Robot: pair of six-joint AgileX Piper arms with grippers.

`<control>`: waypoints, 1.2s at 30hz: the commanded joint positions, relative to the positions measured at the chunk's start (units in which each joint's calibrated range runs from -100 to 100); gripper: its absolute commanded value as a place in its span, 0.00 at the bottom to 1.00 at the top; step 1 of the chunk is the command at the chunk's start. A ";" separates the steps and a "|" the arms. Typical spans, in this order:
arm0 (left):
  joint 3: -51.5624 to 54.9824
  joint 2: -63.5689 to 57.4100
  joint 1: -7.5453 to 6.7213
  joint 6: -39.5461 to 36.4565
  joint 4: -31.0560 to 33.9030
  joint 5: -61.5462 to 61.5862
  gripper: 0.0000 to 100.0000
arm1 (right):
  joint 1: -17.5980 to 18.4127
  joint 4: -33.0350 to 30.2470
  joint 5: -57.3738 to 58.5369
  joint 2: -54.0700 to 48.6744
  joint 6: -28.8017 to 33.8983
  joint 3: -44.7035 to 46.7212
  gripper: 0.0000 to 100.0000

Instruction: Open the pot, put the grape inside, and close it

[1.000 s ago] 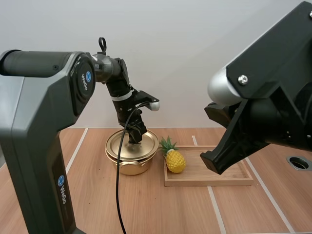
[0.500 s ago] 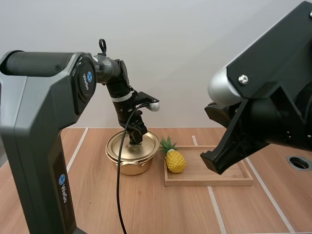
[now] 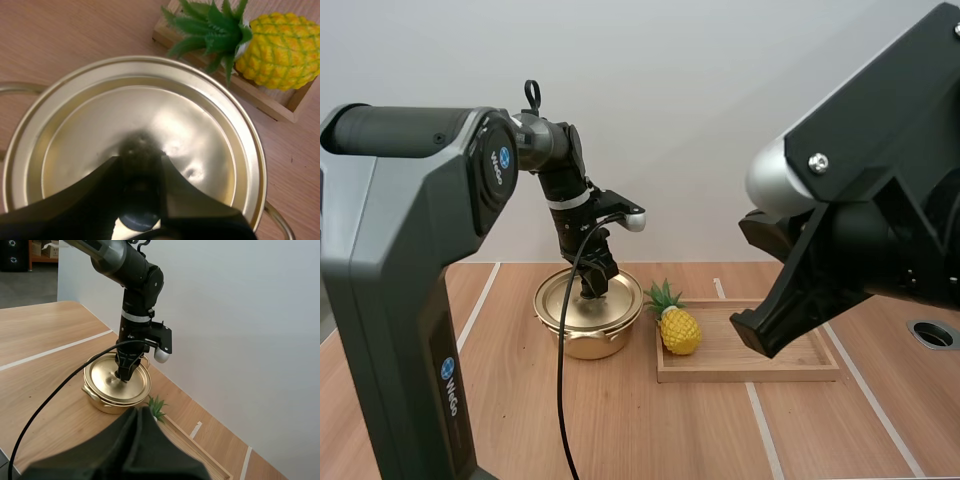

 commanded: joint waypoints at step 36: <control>-13.31 -26.26 -0.02 -8.83 -0.04 0.00 1.00 | -0.23 1.40 0.00 -0.53 0.49 0.20 0.00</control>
